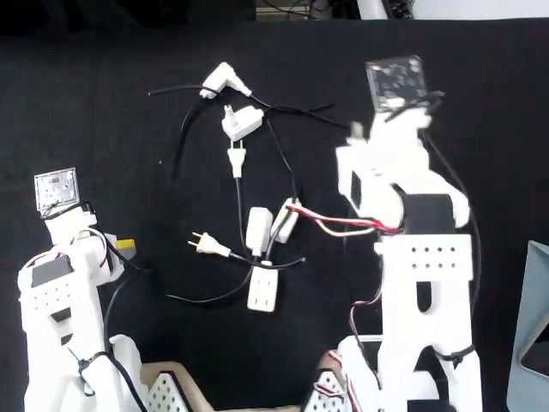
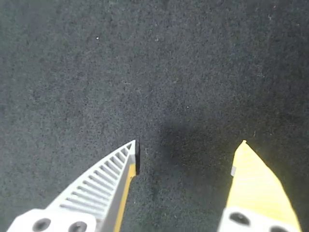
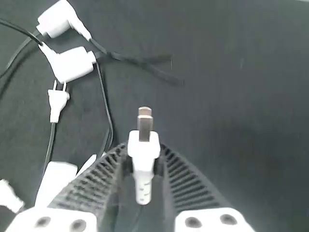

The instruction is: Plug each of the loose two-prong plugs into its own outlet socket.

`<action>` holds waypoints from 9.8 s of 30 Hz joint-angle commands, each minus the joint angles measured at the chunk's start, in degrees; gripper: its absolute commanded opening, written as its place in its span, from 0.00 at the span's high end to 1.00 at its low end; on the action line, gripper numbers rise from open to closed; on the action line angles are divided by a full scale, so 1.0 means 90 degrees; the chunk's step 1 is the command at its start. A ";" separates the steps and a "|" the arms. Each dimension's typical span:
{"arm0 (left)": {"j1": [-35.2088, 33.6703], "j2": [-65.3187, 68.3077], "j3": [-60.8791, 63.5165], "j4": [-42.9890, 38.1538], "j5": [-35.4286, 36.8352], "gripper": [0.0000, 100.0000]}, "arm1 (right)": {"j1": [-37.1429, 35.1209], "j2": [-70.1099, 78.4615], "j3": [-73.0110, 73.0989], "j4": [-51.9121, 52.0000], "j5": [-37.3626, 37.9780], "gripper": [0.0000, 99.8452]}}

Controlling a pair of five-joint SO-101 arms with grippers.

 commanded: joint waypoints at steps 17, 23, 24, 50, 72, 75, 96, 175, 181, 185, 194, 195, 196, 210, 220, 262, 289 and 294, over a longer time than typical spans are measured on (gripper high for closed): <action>-0.0073 -0.0098 -0.0044 -0.0088 0.0020 0.69 | 0.0371 -0.0112 0.0542 0.1739 0.1817 0.77; -0.0073 -0.0098 -0.0044 -0.0088 0.0020 0.69 | 0.0967 0.0689 0.0845 0.1397 0.2735 0.77; -0.0073 -0.0088 -0.0044 -0.0088 0.0020 0.69 | 0.1045 0.0855 0.0845 0.1289 0.3331 0.77; -0.0034 -0.0107 0.0034 -0.0107 0.0020 0.69 | -0.0371 0.1470 0.3297 -0.0957 0.8176 0.77; -0.0054 -0.0107 0.0161 -0.0352 0.0020 0.69 | 0.0195 0.1988 0.3199 -0.1485 0.8850 0.77; -0.0063 -0.0107 0.0161 -0.0352 0.0020 0.69 | 0.0186 0.2711 0.3131 -0.1885 0.8850 0.80; -0.0044 -0.0107 0.0161 -0.0352 0.0010 0.69 | 0.0283 0.2847 0.0513 0.0078 0.7101 0.99; -0.0034 -0.0107 0.0161 -0.0352 0.0010 0.69 | 0.1192 0.5856 -0.1968 0.1074 0.7033 0.99; -0.0034 -0.0107 0.0161 -0.0352 0.0010 0.69 | 0.0947 0.4332 -0.2056 0.1993 0.6281 0.99; -0.0024 -0.0107 0.0112 -0.0352 0.0039 0.69 | 0.0547 0.3248 -0.1978 0.2266 0.5128 0.99; 0.0278 -0.0117 -0.0640 -0.0293 0.0293 0.69 | -0.1338 0.1294 -0.1197 0.1973 0.2422 0.99; 0.0405 -0.0117 -0.0737 -0.0293 0.0400 0.69 | -0.1543 0.1089 -0.1060 0.1827 0.2139 0.99; 0.0552 -0.0117 -0.0835 -0.0293 0.0498 0.69 | -0.1758 0.0884 -0.0894 0.1641 0.1866 0.99; 0.2496 -0.0117 -0.1880 -0.0342 0.1661 0.68 | -0.3487 -0.1333 0.2144 -0.1963 0.0059 0.99; 0.3492 -0.0117 -0.2085 -0.0303 0.1778 0.68 | -0.3937 -0.2232 0.3414 -0.2969 0.0000 0.99; 0.1685 0.0723 -0.3365 0.1846 -0.0654 0.68 | -0.2217 -0.2105 0.3697 -0.2833 -0.0342 0.99; 0.5045 0.4005 -0.5915 0.2735 0.0664 0.68 | -0.0020 0.0435 0.2369 -0.3009 -0.0313 0.99; 0.5299 0.4015 -0.4879 0.1358 0.0869 0.68 | -0.0010 0.0435 0.2369 -0.2989 -0.0313 0.99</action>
